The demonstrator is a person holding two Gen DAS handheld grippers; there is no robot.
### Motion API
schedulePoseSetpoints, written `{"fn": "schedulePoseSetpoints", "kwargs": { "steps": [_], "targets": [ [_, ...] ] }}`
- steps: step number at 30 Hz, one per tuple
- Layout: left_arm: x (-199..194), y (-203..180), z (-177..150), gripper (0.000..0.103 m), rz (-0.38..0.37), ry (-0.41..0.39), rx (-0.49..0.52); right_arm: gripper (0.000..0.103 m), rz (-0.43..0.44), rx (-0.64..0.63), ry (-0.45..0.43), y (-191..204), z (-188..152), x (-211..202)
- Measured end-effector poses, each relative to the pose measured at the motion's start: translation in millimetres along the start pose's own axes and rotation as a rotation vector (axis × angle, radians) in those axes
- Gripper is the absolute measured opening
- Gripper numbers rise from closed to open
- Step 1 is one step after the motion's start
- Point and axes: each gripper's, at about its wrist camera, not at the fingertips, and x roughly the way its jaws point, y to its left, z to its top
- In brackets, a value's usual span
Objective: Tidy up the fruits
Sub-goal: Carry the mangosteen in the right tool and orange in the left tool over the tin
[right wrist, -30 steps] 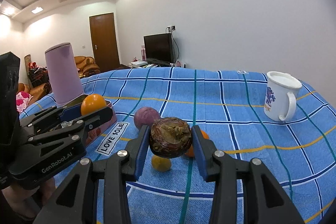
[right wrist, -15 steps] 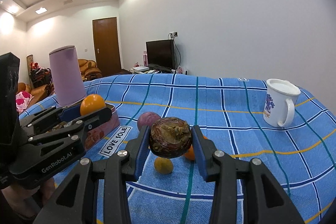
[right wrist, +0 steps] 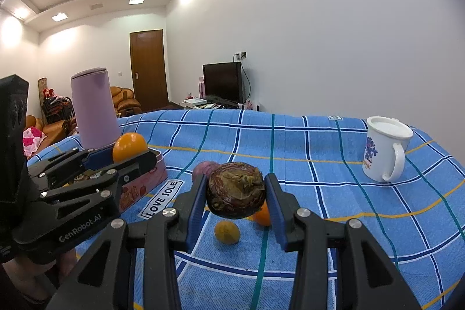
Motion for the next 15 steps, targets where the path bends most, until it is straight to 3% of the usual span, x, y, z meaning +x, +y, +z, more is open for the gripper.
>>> {"fn": "schedulePoseSetpoints", "kwargs": {
  "steps": [15],
  "targets": [
    [-1.5,0.1,-0.9,0.04,0.018,0.015,0.001,0.042,0.009,-0.014,0.022,4.4,2.4,6.9]
  ]
}}
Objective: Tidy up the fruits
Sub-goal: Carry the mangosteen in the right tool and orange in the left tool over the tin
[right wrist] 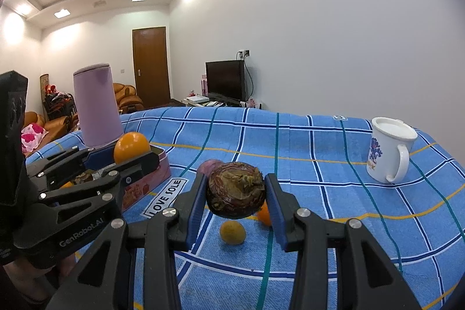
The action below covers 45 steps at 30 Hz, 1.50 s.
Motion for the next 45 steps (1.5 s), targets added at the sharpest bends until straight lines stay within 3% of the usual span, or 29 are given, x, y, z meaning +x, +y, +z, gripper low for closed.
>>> {"fn": "schedulePoseSetpoints", "kwargs": {
  "steps": [45],
  "targets": [
    [-12.2,95.7,-10.4,0.04,0.199,0.098,-0.134,0.042,0.178,-0.118,0.061,89.6,25.0,42.4]
  ]
}}
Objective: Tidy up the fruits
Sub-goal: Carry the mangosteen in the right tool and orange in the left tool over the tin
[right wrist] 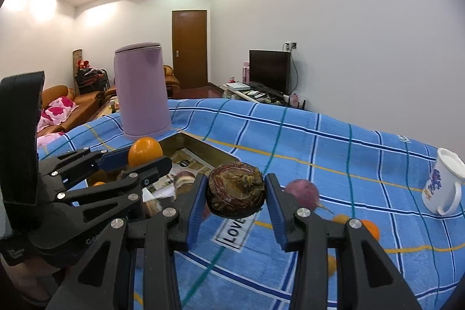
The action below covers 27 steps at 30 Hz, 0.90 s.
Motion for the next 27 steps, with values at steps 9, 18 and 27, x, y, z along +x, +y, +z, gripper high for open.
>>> {"fn": "schedulePoseSetpoints", "kwargs": {
  "steps": [9,18,27],
  "targets": [
    [1.0,19.9,0.7,0.04,0.042,0.018,-0.019,0.042,0.047,-0.023,0.012,18.0,12.9,13.1],
    [4.9,39.3,1.4,0.04,0.078,0.042,-0.039,0.042,0.085,-0.041,0.031,32.9,21.3,28.1],
    [10.9,55.5,-0.6,0.04,0.097,0.071,-0.062,0.042,0.122,-0.045,0.059,48.0,22.2,45.8]
  ]
}}
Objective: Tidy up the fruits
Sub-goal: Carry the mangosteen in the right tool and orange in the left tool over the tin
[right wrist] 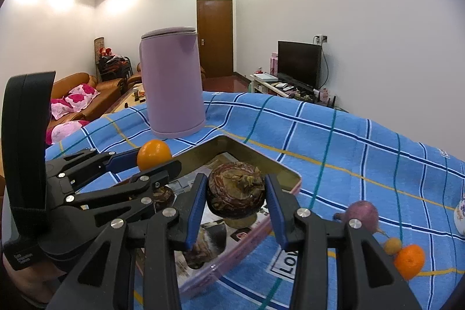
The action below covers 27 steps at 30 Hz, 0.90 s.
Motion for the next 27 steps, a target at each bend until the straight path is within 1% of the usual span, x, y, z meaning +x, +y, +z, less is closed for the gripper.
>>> {"fn": "schedulePoseSetpoints", "kwargs": {
  "steps": [16,27],
  "targets": [
    [13.5,19.4,-2.2,0.04,0.033,0.051,-0.013,0.042,0.039,0.006,0.053,10.4,-1.3,25.7],
    [24.5,20.0,-5.1,0.04,0.026,0.096,-0.004,0.042,0.055,0.007,0.098,13.2,-6.5,37.5]
  ]
}}
